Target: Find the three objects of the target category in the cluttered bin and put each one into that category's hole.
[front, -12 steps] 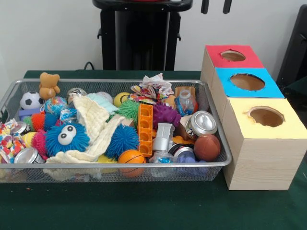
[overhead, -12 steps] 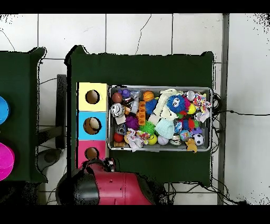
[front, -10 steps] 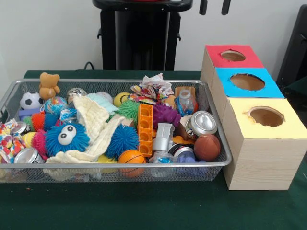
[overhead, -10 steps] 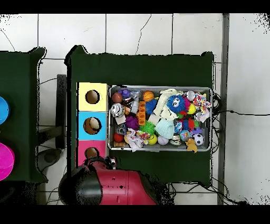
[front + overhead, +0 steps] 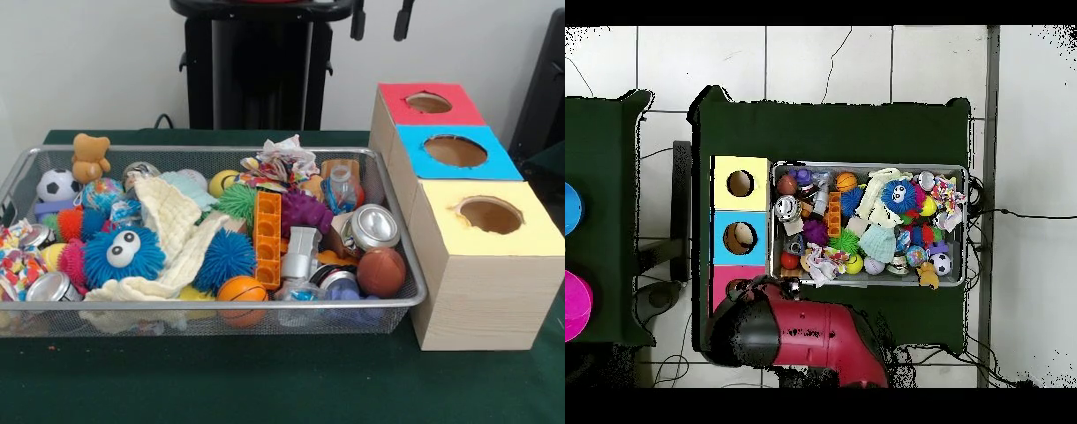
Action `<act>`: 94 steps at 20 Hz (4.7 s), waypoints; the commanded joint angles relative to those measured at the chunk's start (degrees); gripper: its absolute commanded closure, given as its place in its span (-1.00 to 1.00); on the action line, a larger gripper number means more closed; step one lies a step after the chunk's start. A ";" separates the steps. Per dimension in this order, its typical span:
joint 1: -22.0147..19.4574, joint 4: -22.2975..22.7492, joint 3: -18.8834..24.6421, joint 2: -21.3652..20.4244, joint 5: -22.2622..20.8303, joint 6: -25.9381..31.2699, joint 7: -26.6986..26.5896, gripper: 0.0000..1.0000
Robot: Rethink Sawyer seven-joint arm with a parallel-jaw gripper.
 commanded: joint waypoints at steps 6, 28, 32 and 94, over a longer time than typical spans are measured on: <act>-3.80 -6.25 4.08 3.93 -3.17 3.62 0.46 -1.00; -11.46 -8.34 6.63 3.66 -5.81 5.41 -6.95 -1.00; -15.43 -7.99 8.04 2.85 -7.08 5.56 -9.77 -1.00; -55.28 -12.15 40.02 17.57 -34.37 6.82 -15.93 -1.00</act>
